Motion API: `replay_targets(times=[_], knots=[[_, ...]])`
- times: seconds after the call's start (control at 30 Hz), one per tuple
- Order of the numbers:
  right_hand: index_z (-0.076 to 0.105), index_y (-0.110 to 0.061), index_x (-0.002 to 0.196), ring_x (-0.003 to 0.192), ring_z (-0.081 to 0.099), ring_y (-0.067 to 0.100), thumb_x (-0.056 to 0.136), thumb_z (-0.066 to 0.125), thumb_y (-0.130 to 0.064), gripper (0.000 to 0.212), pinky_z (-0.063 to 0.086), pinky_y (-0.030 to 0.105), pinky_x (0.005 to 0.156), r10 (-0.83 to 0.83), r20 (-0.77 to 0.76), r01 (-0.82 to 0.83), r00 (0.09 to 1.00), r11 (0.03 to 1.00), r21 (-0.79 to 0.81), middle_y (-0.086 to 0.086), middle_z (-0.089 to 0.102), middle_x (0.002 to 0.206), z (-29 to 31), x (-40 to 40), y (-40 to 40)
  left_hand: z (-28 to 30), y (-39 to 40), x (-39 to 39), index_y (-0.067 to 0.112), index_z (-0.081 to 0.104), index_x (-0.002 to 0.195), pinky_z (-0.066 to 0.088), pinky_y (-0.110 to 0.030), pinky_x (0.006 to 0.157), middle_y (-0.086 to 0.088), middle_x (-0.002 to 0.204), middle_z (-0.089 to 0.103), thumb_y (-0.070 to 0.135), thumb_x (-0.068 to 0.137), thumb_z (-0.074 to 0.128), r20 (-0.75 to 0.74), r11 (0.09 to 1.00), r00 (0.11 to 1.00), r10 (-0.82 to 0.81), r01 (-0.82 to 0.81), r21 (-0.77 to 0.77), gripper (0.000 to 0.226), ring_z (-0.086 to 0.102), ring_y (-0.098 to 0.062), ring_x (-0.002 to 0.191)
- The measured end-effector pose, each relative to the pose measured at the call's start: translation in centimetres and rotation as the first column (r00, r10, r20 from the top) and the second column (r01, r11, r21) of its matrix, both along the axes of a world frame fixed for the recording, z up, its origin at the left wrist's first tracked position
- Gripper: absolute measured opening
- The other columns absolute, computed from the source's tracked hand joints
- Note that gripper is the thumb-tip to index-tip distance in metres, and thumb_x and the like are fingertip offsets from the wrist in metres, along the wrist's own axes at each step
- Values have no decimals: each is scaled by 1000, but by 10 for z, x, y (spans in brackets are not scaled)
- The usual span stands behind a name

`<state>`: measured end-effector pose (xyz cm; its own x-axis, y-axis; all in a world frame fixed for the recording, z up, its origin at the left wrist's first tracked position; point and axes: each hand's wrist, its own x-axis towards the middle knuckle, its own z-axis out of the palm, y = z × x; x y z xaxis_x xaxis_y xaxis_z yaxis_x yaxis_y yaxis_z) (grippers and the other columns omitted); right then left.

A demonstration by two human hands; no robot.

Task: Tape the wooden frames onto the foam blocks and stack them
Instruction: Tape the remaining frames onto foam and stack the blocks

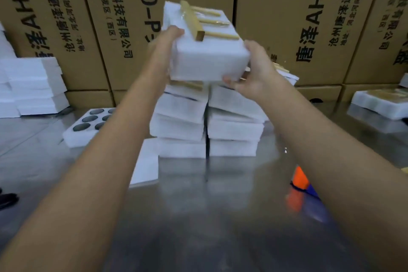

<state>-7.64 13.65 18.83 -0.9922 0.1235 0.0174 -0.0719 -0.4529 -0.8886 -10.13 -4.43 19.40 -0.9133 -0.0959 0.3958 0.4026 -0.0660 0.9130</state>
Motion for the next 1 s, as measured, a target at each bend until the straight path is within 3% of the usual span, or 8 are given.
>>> replay_targets(times=[0.2, 0.27, 0.37, 0.5, 0.57, 0.7, 0.83, 1.0], knots=[[50, -16, 133, 118, 59, 24, 99, 48, -48, 46, 53, 34, 82, -26, 47, 8, 999, 932, 362, 3, 57, 133, -4, -40, -33, 2, -26, -52, 24, 59, 54, 44, -15, 44, 6, 54, 61, 32, 91, 48, 240, 999, 971, 7, 6, -52, 40, 60, -13, 49], [46, -15, 142, 110, 59, 21, 97, 48, -49, 56, 48, 29, 74, -84, 46, 52, 995, 880, 472, 1, 59, 125, -9, -44, -30, 6, -30, -61, 23, 64, 69, 48, -19, 51, 4, 63, 65, 38, 93, 50, 245, 995, 968, 52, -30, -91, 32, 63, -13, 57], [56, -13, 130, 88, 54, 18, 98, 50, -35, 39, 44, 26, 69, -114, 29, 83, 993, 855, 512, 2, 57, 101, -17, -48, -23, 9, -30, -68, 18, 54, 102, 43, -30, 74, 5, 87, 56, 57, 95, 50, 210, 943, 941, 265, -207, -260, 39, 53, -9, 77], [60, -4, 123, 82, 49, 17, 96, 54, -23, 33, 54, 32, 94, -156, -22, 147, 988, 867, 477, 2, 48, 89, -23, -45, -24, 5, -28, -71, 24, 32, 68, 26, -22, 57, 8, 72, 35, 48, 104, 40, 75, 878, 911, 406, -367, -307, 44, 33, -3, 62], [60, -6, 114, 81, 53, 20, 95, 55, -22, 25, 51, 41, 100, -195, -78, 207, 978, 839, 502, 1, 50, 93, -26, -40, -25, -1, -32, -69, 22, 47, 70, 34, -25, 64, 7, 75, 48, 44, 105, 39, 53, 887, 914, 403, -375, -268, 42, 44, -6, 68], [55, -19, 85, 61, 48, 8, 91, 55, -19, 6, 45, 28, 68, -326, -324, 452, 888, 744, 492, -9, 52, 74, -36, -15, -28, -28, -53, -59, 13, 57, 90, 38, -27, 71, 6, 76, 52, 23, 104, 38, -23, 867, 887, 462, -457, -200, 26, 46, -6, 67], [50, -19, 63, 53, 47, 15, 78, 55, -18, 16, 43, 32, 55, -147, -403, 368, 904, 749, 552, -4, 50, 54, -72, 18, -36, -85, -107, -54, 0, 60, 115, 51, -42, 89, -20, 110, 62, 13, 99, 43, -20, 703, 806, 592, -528, -476, 27, 61, -33, 98], [66, -16, 81, 89, 65, 24, 84, 55, -24, 14, 53, 35, 79, 132, -55, 15, 990, 288, 958, 0, 71, 86, -168, 18, -31, -164, -159, -50, -11, 52, 131, 47, -55, 92, -37, 125, 54, 3, 95, 46, 57, 507, 740, 671, -401, -763, 39, 53, -52, 112]])
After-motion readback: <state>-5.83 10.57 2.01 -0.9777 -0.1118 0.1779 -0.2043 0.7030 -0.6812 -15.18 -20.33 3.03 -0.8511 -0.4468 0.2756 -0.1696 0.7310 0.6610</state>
